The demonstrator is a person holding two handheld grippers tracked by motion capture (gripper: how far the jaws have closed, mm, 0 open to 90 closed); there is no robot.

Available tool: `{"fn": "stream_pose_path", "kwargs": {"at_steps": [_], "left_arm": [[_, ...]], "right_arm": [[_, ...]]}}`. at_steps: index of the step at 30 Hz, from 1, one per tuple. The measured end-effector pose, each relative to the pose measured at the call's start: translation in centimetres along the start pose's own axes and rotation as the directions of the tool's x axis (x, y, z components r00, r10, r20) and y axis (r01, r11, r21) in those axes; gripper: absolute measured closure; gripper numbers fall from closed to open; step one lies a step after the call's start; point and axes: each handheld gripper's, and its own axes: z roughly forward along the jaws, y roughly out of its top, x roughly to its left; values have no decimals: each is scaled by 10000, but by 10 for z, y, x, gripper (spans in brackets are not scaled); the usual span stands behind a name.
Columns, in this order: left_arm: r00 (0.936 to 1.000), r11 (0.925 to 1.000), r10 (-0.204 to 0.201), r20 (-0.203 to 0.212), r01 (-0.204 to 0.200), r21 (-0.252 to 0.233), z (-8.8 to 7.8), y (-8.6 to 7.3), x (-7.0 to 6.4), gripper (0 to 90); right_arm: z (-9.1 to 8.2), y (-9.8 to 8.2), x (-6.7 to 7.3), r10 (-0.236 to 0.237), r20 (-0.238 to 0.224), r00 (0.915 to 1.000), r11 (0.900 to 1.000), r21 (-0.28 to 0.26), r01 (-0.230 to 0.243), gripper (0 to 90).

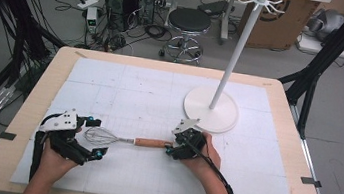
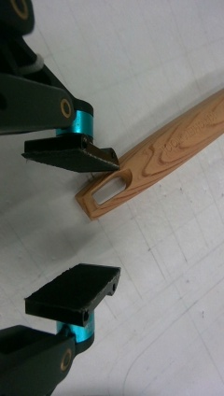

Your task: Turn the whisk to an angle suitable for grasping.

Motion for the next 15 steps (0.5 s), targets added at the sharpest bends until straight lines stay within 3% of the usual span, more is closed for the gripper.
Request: {"fn": "stream_pose_path", "kwargs": {"at_steps": [8,15], "left_arm": [[10000,10000,-2,13,2,4,-1,-1,1,17],[10000,10000,-35,26,34,12,-1,-1,1,17]], "right_arm": [[-2,0,-3,218,-417,9989,9997,-87,-221,352],[-26,-3,-7,619,-649,9960,9924,-1023,-683,302]]}}
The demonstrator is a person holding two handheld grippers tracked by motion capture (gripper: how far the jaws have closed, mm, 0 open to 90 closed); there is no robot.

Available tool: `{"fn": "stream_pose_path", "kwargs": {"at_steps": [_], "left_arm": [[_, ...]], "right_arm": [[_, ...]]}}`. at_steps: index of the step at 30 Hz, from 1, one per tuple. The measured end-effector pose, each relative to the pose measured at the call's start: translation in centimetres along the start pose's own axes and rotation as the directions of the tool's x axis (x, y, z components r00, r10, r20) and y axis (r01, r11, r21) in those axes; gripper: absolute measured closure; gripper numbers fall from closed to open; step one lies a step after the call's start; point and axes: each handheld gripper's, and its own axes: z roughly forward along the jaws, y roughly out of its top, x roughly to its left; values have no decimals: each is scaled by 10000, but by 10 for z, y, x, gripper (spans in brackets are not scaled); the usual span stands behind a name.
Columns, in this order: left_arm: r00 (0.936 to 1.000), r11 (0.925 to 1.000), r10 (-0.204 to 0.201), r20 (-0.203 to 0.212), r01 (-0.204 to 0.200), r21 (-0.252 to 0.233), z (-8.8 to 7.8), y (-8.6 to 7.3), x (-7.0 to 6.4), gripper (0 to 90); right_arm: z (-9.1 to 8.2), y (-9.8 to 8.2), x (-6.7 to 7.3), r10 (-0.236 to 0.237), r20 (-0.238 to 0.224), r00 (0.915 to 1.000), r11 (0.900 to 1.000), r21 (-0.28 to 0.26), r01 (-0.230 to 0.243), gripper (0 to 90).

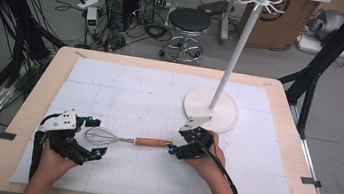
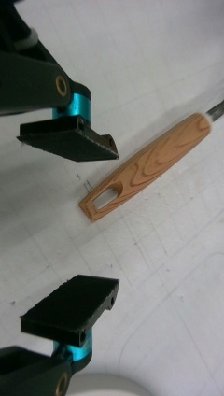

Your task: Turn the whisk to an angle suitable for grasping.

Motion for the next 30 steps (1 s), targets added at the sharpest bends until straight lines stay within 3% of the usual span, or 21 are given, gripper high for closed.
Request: {"fn": "stream_pose_path", "kwargs": {"at_steps": [5,8,9,15,19,30], "left_arm": [[10000,10000,-54,13,53,48,1,0,0,18],[10000,10000,-6,-7,6,56,0,0,0,18],[10000,10000,4,-8,-4,52,0,0,0,17],[10000,9999,-39,-18,39,96,1,-1,0,17],[10000,9998,-5,-41,6,178,0,-1,1,17],[9999,10000,-41,-136,41,67,-2,-1,4,17]], "right_arm": [[-27,-6,-2,102,-27,9999,9964,-844,-104,262],[-35,-9,-2,-83,-161,9998,9936,-1131,65,234],[-44,-14,-1,-131,38,9999,9901,-1399,135,190],[-64,-27,-1,82,87,9999,9813,-1923,-64,160],[-82,-42,-2,304,89,9995,9663,-2559,-271,153],[-108,-57,-17,693,178,9974,9407,-3341,-594,123]]}}
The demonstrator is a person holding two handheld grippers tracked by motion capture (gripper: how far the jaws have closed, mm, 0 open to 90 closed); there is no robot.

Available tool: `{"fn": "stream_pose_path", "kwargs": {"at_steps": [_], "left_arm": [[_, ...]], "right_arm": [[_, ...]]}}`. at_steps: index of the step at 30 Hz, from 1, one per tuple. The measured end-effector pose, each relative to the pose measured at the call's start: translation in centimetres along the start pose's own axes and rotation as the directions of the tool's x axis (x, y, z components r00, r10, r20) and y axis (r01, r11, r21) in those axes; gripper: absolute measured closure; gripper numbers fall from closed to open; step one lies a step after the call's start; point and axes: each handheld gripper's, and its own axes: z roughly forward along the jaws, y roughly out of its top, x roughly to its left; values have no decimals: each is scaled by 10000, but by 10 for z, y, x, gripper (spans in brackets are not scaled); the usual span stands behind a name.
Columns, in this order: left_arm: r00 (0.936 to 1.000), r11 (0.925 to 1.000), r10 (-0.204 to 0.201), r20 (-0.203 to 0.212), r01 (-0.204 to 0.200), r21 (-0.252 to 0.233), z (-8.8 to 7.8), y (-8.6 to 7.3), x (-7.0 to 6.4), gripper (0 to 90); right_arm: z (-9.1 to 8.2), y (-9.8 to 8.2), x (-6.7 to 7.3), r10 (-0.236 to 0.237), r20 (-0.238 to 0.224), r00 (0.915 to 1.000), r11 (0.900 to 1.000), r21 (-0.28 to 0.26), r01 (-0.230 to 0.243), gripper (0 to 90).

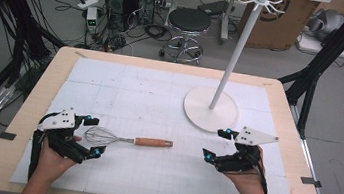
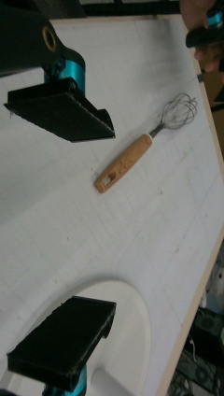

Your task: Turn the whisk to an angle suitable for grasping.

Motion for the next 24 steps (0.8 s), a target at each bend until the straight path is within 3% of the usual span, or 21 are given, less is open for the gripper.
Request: {"fn": "stream_pose_path", "kwargs": {"at_steps": [1,7,11,16,24], "left_arm": [[10000,10000,-2,24,2,8,0,-1,1,17],[10000,10000,-12,91,12,-12,1,-1,1,17],[9999,10000,27,157,-27,-19,1,0,0,16],[9997,9998,132,206,-135,110,2,0,-2,17],[9993,9995,195,327,-204,256,4,1,-6,17]], "right_arm": [[-6,-2,-4,121,258,9996,9998,-190,-116,111],[-11,-6,-10,282,297,9992,9993,-251,-274,23],[-17,-10,-10,314,251,9992,9994,-123,-311,14],[-32,-19,-12,673,29,9977,9967,-460,-671,13],[-40,-14,-12,813,-40,9967,9935,-793,-813,13]]}}
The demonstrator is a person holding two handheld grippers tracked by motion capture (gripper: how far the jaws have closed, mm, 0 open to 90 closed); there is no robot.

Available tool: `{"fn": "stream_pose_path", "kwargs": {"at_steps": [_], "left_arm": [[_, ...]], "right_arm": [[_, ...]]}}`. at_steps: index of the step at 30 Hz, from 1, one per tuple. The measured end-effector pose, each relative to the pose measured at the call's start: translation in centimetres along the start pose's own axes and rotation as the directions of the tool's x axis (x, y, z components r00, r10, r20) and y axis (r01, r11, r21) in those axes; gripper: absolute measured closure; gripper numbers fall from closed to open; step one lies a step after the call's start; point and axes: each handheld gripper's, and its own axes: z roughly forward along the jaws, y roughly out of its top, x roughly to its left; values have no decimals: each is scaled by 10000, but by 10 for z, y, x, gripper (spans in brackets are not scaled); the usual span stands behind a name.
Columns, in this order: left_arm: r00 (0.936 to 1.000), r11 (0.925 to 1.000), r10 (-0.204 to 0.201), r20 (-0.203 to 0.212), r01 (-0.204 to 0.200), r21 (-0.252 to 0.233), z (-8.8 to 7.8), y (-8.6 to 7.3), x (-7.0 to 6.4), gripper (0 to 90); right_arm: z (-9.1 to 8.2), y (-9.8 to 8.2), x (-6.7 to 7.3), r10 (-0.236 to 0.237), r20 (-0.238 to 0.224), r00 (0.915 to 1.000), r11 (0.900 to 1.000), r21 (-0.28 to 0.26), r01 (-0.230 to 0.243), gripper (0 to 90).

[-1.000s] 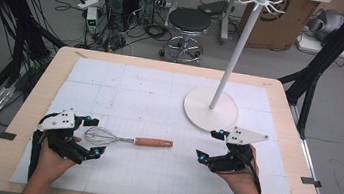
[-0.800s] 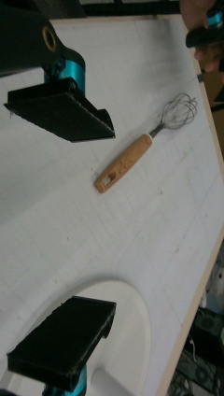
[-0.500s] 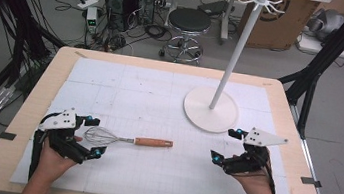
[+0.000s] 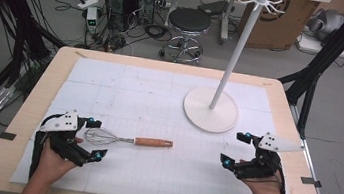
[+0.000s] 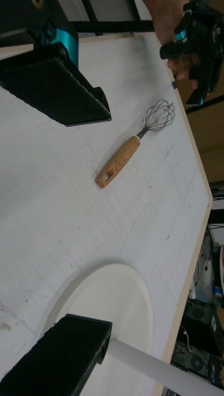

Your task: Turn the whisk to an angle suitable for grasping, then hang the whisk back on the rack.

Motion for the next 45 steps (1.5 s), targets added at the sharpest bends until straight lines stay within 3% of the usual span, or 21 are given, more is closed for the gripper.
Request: {"fn": "stream_pose_path", "kwargs": {"at_steps": [16,24,29,34,40,42,43,45], "left_arm": [[9999,9992,53,-115,-49,403,4,5,-3,17],[9996,9926,227,-173,-205,1196,22,24,-2,17],[9982,9753,570,-184,-517,2146,39,38,0,17],[9972,9584,741,-60,-696,2767,58,48,0,17],[9959,9248,900,89,-869,3703,80,54,2,16],[9944,9082,1042,197,-1032,4055,87,57,3,17],[9947,9033,1014,193,-1002,4170,91,57,3,17],[9952,9008,926,309,-970,4234,97,57,5,17]], "right_arm": [[7,-1,5,-112,181,9998,9987,501,102,14],[10,-4,7,-188,260,9995,9971,747,168,14],[6,-5,5,-195,394,9990,9971,737,166,14],[4,-4,6,-153,398,9991,9973,718,124,14],[6,-5,5,-157,393,9991,9971,755,127,14],[7,-5,5,-156,385,9991,9967,804,125,14],[7,-5,5,-142,363,9992,9966,817,112,14],[8,-6,5,-183,379,9991,9964,832,151,14]]}}
